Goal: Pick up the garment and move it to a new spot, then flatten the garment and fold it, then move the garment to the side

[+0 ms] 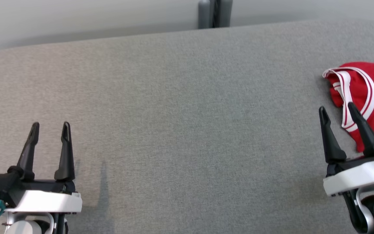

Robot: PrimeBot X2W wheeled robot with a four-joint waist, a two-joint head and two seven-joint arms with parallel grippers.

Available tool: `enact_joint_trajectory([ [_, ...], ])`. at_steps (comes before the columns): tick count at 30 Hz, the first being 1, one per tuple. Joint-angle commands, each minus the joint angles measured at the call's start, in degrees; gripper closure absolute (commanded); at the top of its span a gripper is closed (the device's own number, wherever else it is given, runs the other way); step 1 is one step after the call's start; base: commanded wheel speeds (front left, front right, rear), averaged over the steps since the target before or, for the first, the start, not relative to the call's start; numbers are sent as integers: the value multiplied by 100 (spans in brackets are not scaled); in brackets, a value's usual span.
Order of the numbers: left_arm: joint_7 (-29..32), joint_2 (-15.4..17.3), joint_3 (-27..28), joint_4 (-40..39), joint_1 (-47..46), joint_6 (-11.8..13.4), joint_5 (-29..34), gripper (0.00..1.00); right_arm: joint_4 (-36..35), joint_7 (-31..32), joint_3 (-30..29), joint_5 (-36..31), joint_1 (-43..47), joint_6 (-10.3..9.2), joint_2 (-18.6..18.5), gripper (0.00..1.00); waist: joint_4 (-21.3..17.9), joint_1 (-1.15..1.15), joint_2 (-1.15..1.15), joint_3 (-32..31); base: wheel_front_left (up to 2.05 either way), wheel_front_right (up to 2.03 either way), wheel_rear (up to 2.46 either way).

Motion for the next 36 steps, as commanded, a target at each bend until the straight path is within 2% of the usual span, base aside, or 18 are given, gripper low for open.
enact_joint_trajectory([
  [1, 2, 10, 3, 23, 107, -1, -24, 0, -47, 64, -8, 11, 177, -3, -3, 0, 225, 0, 0, -293, 0, 0, 0],
  [18, 303, -14, -193, 135, 807, 48, -160, 0, -364, 387, -132, 78, 1306, -2, 138, 0, 355, 0, 0, -1246, 0, 0, 0],
  [36, 454, 56, -265, 162, 935, 91, -227, 0, -666, 565, -279, 59, 1650, -2, 229, 0, 273, 0, 0, -1419, 0, 0, 0],
])
